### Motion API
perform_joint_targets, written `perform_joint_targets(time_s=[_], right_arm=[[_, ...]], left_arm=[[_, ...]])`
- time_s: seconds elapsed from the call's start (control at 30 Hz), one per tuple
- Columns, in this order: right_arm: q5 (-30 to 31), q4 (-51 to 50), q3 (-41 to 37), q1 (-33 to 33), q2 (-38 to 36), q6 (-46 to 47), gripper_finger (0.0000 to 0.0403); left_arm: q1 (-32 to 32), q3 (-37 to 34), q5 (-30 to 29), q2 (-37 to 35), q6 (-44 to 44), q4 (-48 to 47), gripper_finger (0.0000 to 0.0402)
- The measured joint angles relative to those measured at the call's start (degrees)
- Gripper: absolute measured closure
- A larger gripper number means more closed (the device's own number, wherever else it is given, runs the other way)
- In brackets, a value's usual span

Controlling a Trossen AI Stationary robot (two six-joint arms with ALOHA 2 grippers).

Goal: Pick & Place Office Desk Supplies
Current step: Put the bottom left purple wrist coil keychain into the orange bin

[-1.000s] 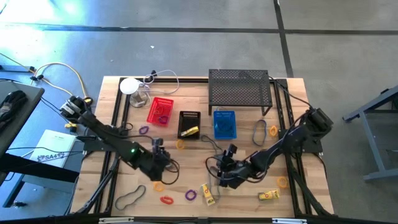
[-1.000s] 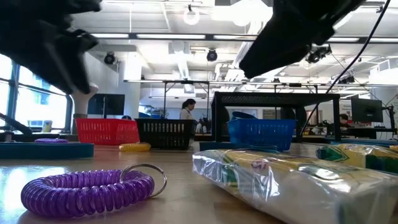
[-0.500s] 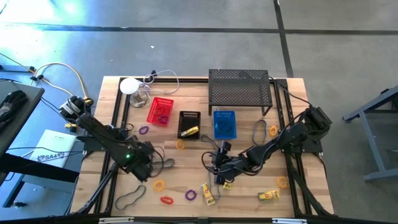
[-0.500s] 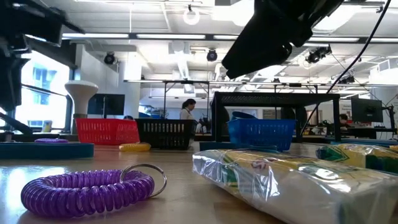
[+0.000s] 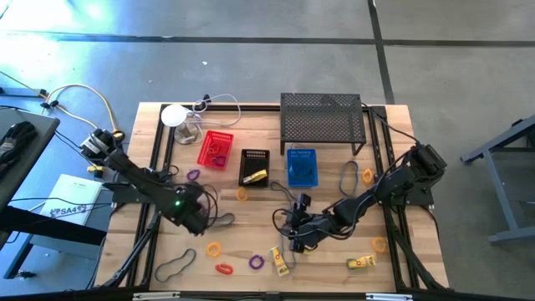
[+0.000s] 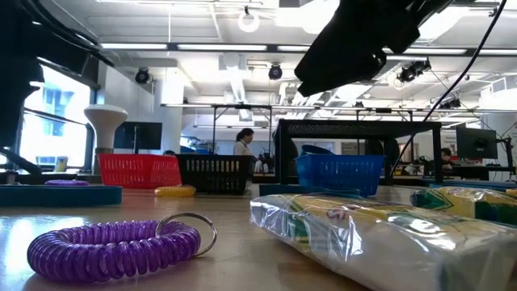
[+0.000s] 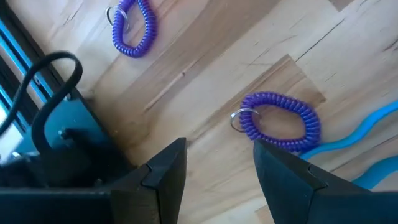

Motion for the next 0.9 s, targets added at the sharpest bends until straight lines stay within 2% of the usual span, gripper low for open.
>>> perform_joint_targets(time_s=[0.17, 0.3, 0.9], right_arm=[[0.02, 0.00, 0.00, -0.34, 0.00, -0.39, 0.0176], [0.02, 0.00, 0.00, -0.66, 0.00, -0.17, 0.0176], [0.26, -0.02, 0.00, 1.79, 0.00, 3.81, 0.0176]], left_arm=[[4.01, -0.05, 1.10, 0.00, 9.83, 2.09, 0.0225], [5.63, -0.48, 1.34, 0.00, 13.92, 5.70, 0.0225], [9.04, -4.74, 3.40, 0.02, 14.56, 12.06, 0.0225]])
